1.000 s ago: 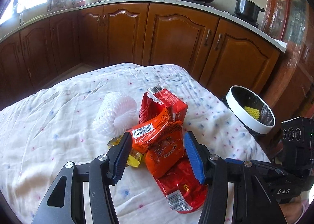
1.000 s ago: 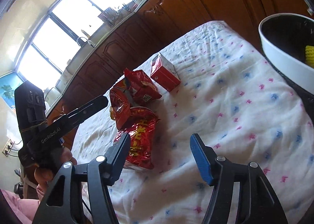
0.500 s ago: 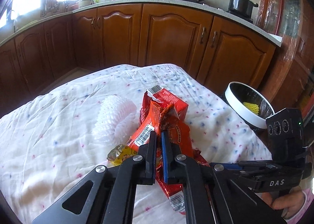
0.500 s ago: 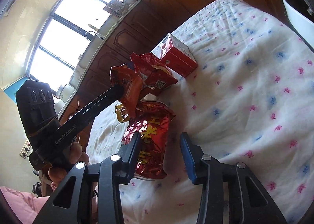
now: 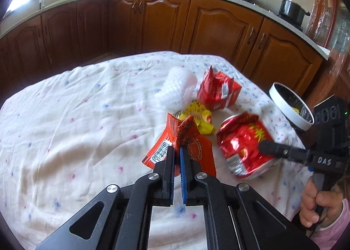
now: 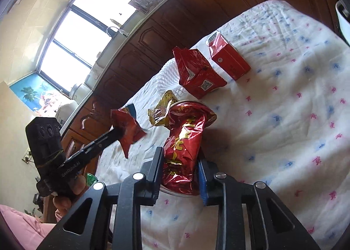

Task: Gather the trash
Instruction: 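Grasp the orange snack bag with the left tool while the right tool grasps the red chip bag, then carry both bags over the bin and open both tools to drop them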

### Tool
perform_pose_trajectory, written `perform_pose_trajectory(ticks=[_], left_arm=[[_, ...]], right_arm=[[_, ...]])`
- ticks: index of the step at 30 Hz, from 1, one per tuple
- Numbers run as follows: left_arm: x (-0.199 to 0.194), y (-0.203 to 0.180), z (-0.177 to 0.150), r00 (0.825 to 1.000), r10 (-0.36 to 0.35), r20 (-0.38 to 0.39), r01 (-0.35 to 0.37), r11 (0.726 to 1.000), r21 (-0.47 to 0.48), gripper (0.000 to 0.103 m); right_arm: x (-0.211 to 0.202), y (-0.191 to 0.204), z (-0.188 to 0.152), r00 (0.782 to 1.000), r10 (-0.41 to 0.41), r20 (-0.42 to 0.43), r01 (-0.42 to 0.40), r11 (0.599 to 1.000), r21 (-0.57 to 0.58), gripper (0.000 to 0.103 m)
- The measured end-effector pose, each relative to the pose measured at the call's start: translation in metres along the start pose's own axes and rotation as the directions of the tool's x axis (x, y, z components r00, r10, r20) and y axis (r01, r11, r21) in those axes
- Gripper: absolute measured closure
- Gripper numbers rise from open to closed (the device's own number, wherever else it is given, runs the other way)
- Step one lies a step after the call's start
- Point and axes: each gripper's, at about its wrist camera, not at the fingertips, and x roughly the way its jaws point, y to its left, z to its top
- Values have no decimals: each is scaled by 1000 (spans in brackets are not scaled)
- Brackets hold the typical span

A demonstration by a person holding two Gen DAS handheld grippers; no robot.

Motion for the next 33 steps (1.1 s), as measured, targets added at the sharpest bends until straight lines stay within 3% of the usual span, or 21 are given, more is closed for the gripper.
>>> perform_pose_trajectory(ticks=[3,6,7,11,14,21,23,28,33], left_arm=[[14,-6,-6,999,6,-53,-5,1000,8,100],[22,-10,-6,997,2,-74,-2,1000,7,97],[25,-10,-4,997,4,-76,-3,1000,7,97],[35,-10,3,997,5,-73,-5,1000,-4,85],[41,-13,3,998,8,-68,-9,1000,-11,84],[39,-17,-4,999,5,-51,-6,1000,-23,98],[35,-19,-5,999,-11,-45,9,999,-32,99],[23,-35,-6,999,-45,-29,44,999,-17,100],[17,-56,-1,996,-89,-17,89,996,14,100]], right_arm=[[-14,14,3,994,-93,60,97,992,-76,78],[-21,28,4,962,-258,88,270,949,-161,78],[-20,29,4,956,-281,85,292,941,-172,78],[-16,25,7,961,-271,62,278,948,-157,77],[-14,20,10,970,-240,50,244,961,-133,74],[-8,20,17,974,-223,40,226,969,-99,69],[-4,21,15,968,-248,37,251,962,-110,78],[-13,28,6,959,-274,74,282,948,-147,79],[-38,29,-2,932,-332,144,353,923,-152,79]])
